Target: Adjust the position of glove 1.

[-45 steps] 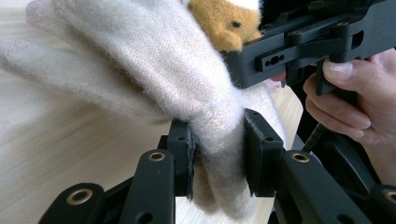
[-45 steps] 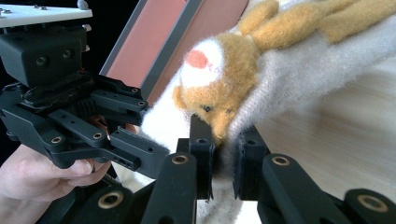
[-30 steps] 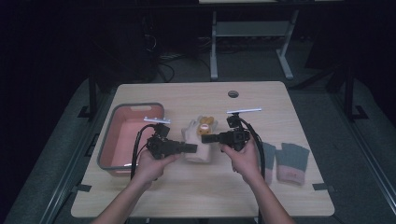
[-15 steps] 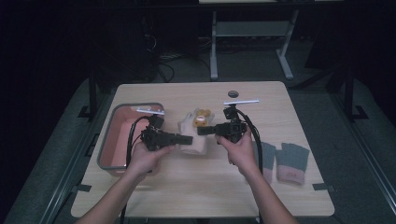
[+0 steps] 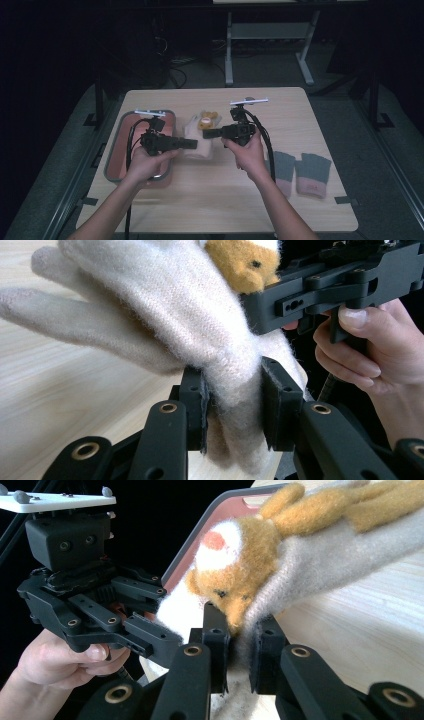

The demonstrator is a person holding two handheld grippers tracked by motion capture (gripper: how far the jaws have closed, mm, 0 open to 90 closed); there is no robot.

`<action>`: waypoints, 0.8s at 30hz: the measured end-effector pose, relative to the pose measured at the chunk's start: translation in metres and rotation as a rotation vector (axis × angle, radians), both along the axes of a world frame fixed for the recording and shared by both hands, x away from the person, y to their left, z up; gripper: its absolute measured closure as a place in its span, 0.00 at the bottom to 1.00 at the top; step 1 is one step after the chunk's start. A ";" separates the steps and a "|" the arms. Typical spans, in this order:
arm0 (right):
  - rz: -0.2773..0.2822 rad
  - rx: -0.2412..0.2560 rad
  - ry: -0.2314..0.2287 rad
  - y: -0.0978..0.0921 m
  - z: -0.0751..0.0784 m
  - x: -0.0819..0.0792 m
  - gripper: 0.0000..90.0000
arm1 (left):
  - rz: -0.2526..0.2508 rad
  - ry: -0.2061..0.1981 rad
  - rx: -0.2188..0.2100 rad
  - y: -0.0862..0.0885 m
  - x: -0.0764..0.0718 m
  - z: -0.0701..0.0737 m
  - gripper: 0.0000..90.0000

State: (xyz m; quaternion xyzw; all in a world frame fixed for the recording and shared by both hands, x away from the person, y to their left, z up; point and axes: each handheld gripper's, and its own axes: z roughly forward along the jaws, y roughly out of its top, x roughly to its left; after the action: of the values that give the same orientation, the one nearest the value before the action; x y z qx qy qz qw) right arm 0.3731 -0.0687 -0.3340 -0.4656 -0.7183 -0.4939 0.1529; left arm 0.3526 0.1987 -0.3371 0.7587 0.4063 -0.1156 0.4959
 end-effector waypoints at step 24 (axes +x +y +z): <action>0.055 0.032 -0.028 0.044 0.021 0.013 0.89 | 0.048 -0.029 0.001 0.045 0.000 0.023 0.75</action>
State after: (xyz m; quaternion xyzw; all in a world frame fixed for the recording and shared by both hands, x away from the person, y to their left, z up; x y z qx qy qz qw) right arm 0.3864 -0.0251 -0.3133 -0.4363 -0.7249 -0.5073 0.1635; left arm 0.3524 0.2436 -0.3140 0.7504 0.4174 -0.0923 0.5041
